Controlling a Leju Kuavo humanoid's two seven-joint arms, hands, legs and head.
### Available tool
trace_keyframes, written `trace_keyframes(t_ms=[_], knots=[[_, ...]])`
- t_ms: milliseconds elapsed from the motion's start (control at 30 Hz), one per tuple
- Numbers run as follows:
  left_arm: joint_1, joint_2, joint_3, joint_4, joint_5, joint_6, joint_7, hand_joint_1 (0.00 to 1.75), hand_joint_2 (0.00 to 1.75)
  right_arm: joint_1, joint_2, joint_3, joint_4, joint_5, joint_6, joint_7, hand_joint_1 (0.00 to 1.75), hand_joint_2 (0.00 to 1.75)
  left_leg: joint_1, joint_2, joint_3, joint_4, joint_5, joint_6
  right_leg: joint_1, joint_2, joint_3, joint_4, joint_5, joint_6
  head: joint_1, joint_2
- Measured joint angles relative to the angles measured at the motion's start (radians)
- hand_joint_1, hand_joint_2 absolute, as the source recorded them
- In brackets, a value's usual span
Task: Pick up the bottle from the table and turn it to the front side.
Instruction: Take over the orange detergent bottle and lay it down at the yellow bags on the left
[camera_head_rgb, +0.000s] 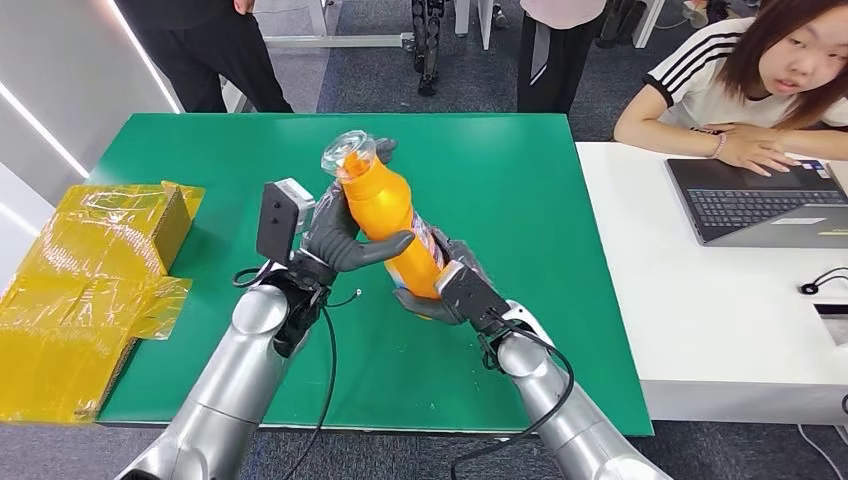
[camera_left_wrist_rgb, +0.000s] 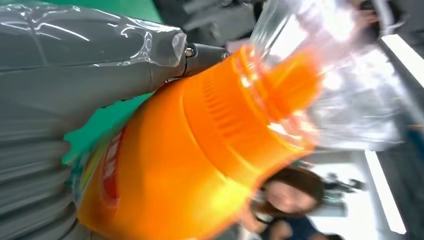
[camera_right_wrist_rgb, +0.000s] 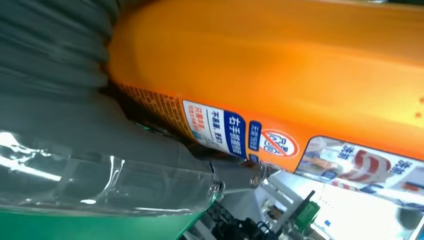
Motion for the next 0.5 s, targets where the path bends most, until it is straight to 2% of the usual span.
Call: trace_keyframes(t_ms=[300, 467, 500], knots=[[-0.045, 0.011, -0.006, 0.096, -0.041, 0.004, -0.018, 0.0, 1.75, 0.002, -0.013, 0.006, 0.0, 0.015, -0.009, 0.015, 1.75, 1.75, 0.0, 0.0, -0.001, 0.0, 0.0, 0.0, 0.0, 0.0, 0.0, 0.0, 0.0, 0.0, 0.0, 0.0], [-0.059, 0.021, -0.013, 0.103, -0.044, -0.059, 0.023, 0.0, 1.75, 0.001, -0.023, 0.007, 0.012, 0.016, -0.005, 0.016, 1.75, 1.75, 0.0, 0.0, -0.001, 0.0, 0.0, 0.0, 0.0, 0.0, 0.0, 0.0, 0.0, 0.0, 0.0, 0.0], [-0.061, 0.023, -0.016, 0.105, -0.039, -0.071, 0.032, 0.24, 1.75, 0.001, -0.026, 0.008, 0.016, 0.015, -0.002, 0.015, 1.75, 1.75, 0.0, 0.0, -0.001, 0.0, 0.0, 0.0, 0.0, 0.0, 0.0, 0.0, 0.0, 0.0, 0.0, 0.0]])
